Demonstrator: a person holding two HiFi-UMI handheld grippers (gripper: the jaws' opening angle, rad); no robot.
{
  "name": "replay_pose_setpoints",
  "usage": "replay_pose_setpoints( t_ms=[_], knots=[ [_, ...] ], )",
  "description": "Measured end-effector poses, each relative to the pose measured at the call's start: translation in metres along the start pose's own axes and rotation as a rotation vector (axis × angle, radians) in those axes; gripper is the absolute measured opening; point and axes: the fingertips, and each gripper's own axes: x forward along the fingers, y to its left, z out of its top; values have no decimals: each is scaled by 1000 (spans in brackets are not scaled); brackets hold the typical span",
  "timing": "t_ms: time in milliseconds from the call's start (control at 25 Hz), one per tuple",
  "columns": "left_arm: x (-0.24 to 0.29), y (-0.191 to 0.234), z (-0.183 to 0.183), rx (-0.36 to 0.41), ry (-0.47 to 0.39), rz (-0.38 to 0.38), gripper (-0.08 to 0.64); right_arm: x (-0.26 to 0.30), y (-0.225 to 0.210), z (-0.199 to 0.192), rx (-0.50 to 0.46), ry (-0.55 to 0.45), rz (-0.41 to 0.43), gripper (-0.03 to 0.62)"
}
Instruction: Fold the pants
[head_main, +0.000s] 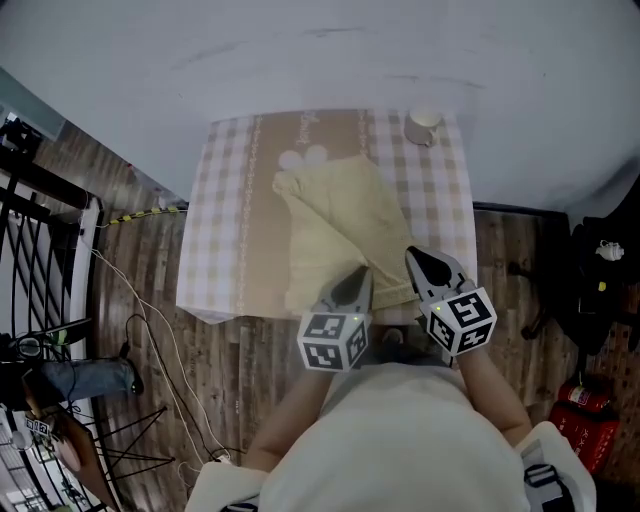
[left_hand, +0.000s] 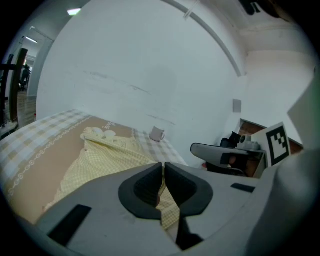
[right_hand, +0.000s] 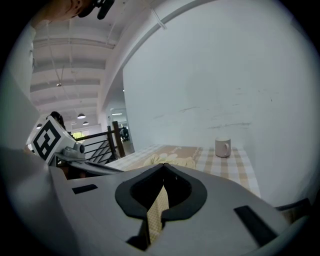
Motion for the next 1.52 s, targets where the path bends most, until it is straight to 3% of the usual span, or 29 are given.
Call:
replay_pose_setpoints(
  t_ms=[640, 1080, 1280, 1440, 1520],
  knots=[
    [56, -81, -63, 43, 135, -44, 18, -46, -59, -30, 36, 41, 1, 0],
    [77, -86, -116, 97, 272, -22, 18, -50, -68, -38, 41, 55, 9, 0],
    [85, -87, -124, 108, 294, -12, 19, -53, -69, -40, 40, 58, 13, 0],
    [81, -93, -124, 92, 314, -53, 21, -54, -69, -39, 41, 62, 18, 0],
    [75, -92, -121, 86, 319, -51, 70, -53, -68, -36, 42, 61, 21, 0]
  ],
)
